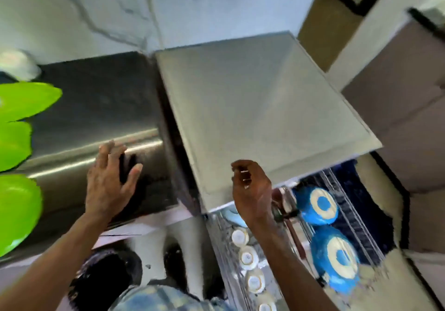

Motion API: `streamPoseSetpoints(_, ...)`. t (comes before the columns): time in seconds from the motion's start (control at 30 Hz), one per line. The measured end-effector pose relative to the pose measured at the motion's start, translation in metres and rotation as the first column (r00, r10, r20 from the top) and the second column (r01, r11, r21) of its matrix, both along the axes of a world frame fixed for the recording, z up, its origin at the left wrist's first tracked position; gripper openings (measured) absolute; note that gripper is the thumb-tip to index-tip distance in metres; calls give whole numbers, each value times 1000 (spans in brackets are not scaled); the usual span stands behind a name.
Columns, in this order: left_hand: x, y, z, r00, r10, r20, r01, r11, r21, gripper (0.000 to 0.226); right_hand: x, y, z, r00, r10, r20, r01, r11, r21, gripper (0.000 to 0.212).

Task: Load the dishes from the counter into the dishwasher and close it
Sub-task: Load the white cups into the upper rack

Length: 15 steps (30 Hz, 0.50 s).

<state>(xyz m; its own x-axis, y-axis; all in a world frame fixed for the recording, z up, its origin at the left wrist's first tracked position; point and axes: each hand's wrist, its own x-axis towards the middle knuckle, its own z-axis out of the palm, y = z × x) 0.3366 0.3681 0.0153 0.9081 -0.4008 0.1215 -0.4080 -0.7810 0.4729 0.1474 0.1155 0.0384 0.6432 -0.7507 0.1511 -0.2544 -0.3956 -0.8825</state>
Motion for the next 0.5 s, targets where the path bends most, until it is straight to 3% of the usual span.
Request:
streamPoseSetpoints(0.1,43,49,3,994,108,-26,-106,992,62,73,72,32,11,974,221,-58,-221,975,6,21)
streamPoseSetpoints(0.27,76,76,-6,985,165,43,-170,967,191,80,192,79,7,854,485,-188,-497,868,-16,13)
streamPoseSetpoints(0.5,87,77,-27,978,187,86,-205,931,301,86,360,146,-1,752,627,-205,-652,754,-83,23)
